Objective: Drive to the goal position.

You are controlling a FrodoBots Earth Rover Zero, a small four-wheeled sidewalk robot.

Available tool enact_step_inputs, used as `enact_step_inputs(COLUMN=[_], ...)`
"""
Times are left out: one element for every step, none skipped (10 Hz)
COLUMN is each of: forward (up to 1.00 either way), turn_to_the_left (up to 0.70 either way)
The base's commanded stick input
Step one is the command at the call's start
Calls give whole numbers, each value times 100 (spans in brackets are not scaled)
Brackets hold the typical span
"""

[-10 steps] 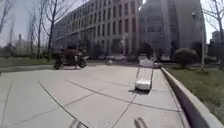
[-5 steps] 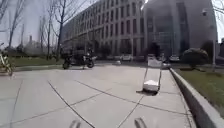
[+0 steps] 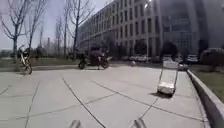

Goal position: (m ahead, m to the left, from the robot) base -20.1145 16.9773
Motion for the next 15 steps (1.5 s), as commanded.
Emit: enact_step_inputs(forward=[38, 38, 38, 38, 38, 38, 38, 38, 39, 60, 69, 70, 70, 70, 62], turn_to_the_left=[75, 75, 75, 75, 75, 75, 75, 75, 74, 44, 35, 16, 0, 0, 0])
